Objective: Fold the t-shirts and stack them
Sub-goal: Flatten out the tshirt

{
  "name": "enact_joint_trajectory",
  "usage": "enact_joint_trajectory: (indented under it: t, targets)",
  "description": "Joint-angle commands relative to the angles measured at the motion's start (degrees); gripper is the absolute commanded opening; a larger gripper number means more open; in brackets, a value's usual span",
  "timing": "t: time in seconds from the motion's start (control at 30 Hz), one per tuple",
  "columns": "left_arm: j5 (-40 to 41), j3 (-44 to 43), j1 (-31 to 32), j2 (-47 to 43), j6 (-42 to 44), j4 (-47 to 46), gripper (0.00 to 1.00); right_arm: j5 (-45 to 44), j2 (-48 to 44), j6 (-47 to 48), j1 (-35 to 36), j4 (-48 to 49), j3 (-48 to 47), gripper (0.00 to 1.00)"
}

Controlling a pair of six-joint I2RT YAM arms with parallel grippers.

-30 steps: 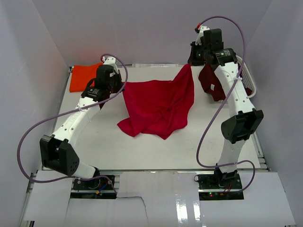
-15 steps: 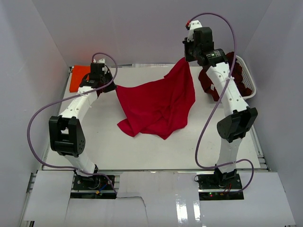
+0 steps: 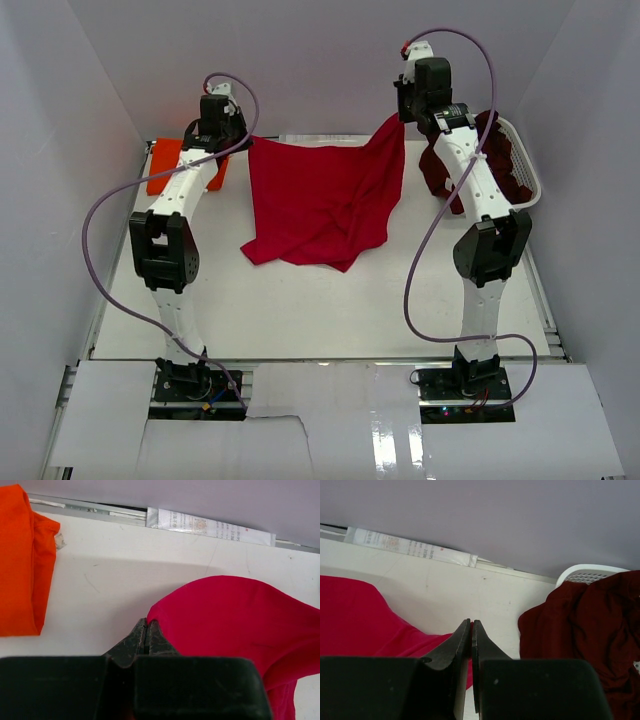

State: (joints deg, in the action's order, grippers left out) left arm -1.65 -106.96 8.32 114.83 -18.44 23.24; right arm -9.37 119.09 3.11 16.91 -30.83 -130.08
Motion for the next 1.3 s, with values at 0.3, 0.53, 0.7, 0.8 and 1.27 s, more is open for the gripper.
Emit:
enact_joint_trajectory:
  t: [0.3,0.53,0.7,0.8,1.27]
  targets:
    - [0.77,2.98,-0.41,-1.18,-0.64,-13.13,0.00,0.40,-1.06,1.45,0.41,16.59,-0.16,0.08]
    - [3.58,0.87,1.96,-3.55,-0.29,-14.19,0.00,-0.13,-3.68,2.69,1.72,21.24,-1.49,0.08]
    - [6.04,-2.44,3.28,-4.53,1.91,-17.02,0.00,-0.74,-7.20,3.74,1.90,25.37,0.18,0.08]
    - [6.13,-9.90,3.28,-2.69,2.00,-13.86,0.00,-1.09,-7.90,5.41,1.90,26.69,-2.79,0.08]
    - [8.06,-9.43,3.55,-8.64,0.33,-15.15,0.00,-1.01,-18.89,8.40,1.90,39.70,2.29,0.08]
